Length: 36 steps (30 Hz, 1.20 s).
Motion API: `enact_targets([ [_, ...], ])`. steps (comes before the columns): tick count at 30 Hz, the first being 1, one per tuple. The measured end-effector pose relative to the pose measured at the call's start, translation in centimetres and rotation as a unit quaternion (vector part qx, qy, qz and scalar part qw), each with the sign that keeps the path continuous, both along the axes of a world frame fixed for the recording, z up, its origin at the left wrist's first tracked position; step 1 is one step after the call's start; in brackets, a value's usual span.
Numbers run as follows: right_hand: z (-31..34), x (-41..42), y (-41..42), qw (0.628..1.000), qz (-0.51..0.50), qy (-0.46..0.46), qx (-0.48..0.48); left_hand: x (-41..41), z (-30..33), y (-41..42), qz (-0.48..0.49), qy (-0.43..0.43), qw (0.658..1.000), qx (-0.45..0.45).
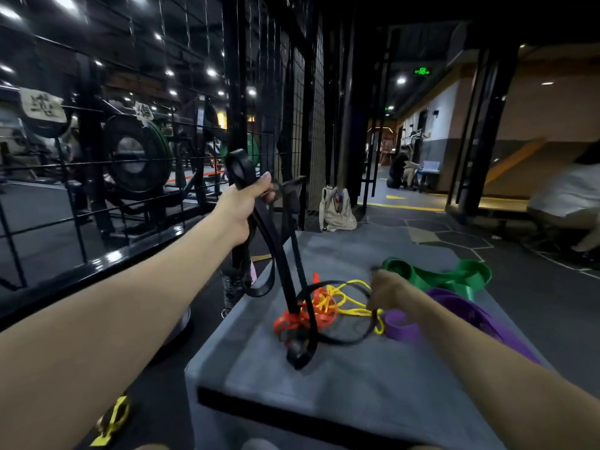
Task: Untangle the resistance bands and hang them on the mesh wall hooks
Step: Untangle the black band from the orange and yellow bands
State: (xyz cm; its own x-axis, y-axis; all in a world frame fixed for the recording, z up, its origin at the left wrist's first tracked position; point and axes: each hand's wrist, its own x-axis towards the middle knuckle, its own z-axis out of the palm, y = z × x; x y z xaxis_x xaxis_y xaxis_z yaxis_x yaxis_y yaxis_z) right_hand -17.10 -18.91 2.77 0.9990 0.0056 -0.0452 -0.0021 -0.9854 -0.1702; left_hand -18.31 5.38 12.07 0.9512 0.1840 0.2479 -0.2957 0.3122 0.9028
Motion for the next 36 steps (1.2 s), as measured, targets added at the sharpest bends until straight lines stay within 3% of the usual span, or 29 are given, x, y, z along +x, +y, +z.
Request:
enact_targets([
  [3,-0.3,-0.1,1.4,0.994,0.055,-0.075,0.051,-0.4,1.2,-1.7,-0.051,-0.027,0.998,-0.01],
  [6,-0.9,-0.5,4.4,0.977,0.108,-0.03,0.184,-1.0,2.3,-3.4,-0.094,-0.051,0.993,-0.043],
  [10,-2.9,-0.3,5.9,0.975,0.114,-0.02,0.191,-1.5,3.8,-3.5,-0.133,-0.061,0.987,-0.072],
  [14,-1.6,0.6,5.3,0.964,0.113,-0.104,0.215,-1.1,3.6,-1.8,-0.055,-0.052,0.997,-0.006],
  [17,1.8,1.8,4.4,0.935,0.098,-0.11,0.322,0.0,2.3,-0.7,-0.009,-0.003,1.0,-0.012],
  [19,3.0,1.7,4.3,0.937,0.126,-0.069,0.319,0.5,1.9,-0.7,-0.014,0.008,0.998,-0.062],
  [23,0.4,1.2,6.0,0.964,0.162,-0.013,0.211,0.5,3.3,-1.8,-0.064,-0.012,0.994,-0.093],
  [27,-2.3,1.3,7.9,0.963,0.146,-0.036,0.225,1.3,3.5,-2.1,-0.058,-0.019,0.996,-0.066],
  [31,-0.4,2.3,6.9,0.972,0.109,-0.069,0.196,2.3,1.9,-0.3,-0.017,-0.014,1.0,-0.018],
  [36,6.3,3.4,4.4,0.919,0.072,-0.218,0.322,3.3,-0.8,0.0,0.017,-0.002,0.99,0.138],
])
